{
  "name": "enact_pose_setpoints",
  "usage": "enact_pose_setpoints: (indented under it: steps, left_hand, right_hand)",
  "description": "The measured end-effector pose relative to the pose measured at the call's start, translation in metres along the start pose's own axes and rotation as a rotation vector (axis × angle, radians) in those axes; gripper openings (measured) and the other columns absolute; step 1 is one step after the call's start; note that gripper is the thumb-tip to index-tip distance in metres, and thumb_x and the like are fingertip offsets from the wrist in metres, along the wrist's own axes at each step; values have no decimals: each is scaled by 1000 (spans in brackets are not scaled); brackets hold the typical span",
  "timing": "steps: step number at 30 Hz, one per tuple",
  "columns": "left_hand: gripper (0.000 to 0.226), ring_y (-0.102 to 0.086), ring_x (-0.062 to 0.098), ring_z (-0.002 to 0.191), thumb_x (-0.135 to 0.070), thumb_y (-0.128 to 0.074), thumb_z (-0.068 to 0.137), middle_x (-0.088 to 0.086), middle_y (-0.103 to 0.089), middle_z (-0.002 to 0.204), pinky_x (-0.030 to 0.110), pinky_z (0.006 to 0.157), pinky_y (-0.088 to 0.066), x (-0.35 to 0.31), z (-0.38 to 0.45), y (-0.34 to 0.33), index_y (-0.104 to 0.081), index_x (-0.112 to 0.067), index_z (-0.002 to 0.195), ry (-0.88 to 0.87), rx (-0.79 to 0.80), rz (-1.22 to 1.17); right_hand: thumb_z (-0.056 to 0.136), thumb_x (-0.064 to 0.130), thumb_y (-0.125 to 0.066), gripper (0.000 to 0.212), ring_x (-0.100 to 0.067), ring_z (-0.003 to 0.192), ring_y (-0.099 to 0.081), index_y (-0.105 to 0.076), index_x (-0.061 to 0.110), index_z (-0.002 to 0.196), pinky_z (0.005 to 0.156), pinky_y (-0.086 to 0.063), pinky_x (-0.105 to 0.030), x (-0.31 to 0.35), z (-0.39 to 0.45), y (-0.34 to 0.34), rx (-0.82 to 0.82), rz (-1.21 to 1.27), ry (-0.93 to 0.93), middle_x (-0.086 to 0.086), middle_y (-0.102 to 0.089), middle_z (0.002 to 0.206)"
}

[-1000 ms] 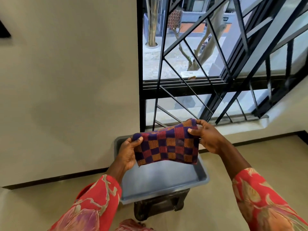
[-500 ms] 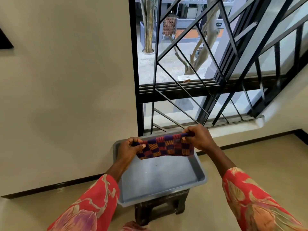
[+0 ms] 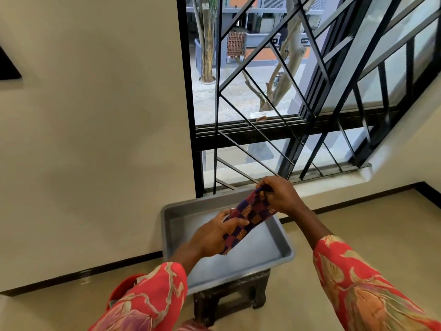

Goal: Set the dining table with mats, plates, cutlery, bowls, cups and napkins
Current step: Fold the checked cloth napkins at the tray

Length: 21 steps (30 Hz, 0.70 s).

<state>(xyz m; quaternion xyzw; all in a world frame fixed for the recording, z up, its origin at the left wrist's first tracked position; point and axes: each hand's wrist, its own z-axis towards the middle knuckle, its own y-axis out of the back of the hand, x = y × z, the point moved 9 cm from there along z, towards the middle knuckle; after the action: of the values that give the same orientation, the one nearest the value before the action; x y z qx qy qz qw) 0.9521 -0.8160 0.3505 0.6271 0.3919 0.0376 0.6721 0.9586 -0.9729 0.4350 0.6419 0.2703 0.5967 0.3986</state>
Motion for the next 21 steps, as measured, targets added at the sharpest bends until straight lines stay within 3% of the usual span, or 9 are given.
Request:
enact_pose_setpoints:
  steps: [5, 8, 10, 13, 16, 18, 21]
  left_hand:
    - [94, -45, 23, 122, -16, -64, 83, -2, -20, 151, 32, 93, -47, -21, -1, -8, 0, -38, 148, 16, 174, -25]
    - [97, -42, 24, 124, -7, -60, 83, 0, -24, 148, 33, 95, -47, -28, -5, -8, 6, -38, 147, 50, 223, -143]
    - [98, -39, 23, 128, 0, -57, 82, -1, -23, 148, 33, 95, -48, -31, -9, -5, 5, -41, 146, 76, 232, -293]
    - [95, -36, 21, 131, 4, -55, 83, -2, -22, 150, 30, 92, -46, -32, -14, 2, 1, -40, 146, 100, 224, -477]
    - [96, -40, 16, 124, 9, -53, 82, -2, -25, 146, 24, 81, -50, -30, -19, 4, -2, -47, 141, 118, 245, -652]
    - [96, -47, 14, 116, 13, -52, 81, -2, -33, 140, 22, 75, -52, -25, -26, 5, -7, -51, 136, 135, 248, -776]
    - [94, -57, 14, 99, 17, -50, 80, -2, -48, 123, 26, 72, -54, -9, -38, 6, -17, -44, 142, 198, 197, -951]
  right_hand:
    - [90, 7, -54, 18, -22, 106, -52, -62, 14, 105, 88, -51, -37, 1, -6, -3, -14, 5, 1, -8, -56, 111]
    - [90, 9, -57, 38, -24, 120, -46, -49, 11, 127, 95, -42, -29, -12, -17, 0, -152, 117, -85, -11, -47, 128]
    - [90, 15, -60, 50, -27, 127, -40, -39, 11, 136, 95, -40, -33, -30, -31, -5, -207, 322, -247, -13, -40, 137]
    - [92, 33, -57, 65, -34, 130, -39, -23, 13, 143, 98, -39, -44, -61, -64, -49, -45, 669, -587, -19, -35, 144]
    - [83, 62, -52, 71, -33, 118, -49, -33, 17, 134, 96, -38, -47, -65, -100, -99, 215, 848, -746, -17, -50, 131]
    - [86, 57, -50, 51, -31, 112, -54, -41, 21, 123, 96, -40, -45, -57, -115, -116, 232, 1006, -783, -15, -58, 123]
    - [86, 31, -64, 50, -32, 107, -58, -44, 12, 128, 87, -49, -45, -54, -126, -121, 43, 1134, -810, -15, -61, 117]
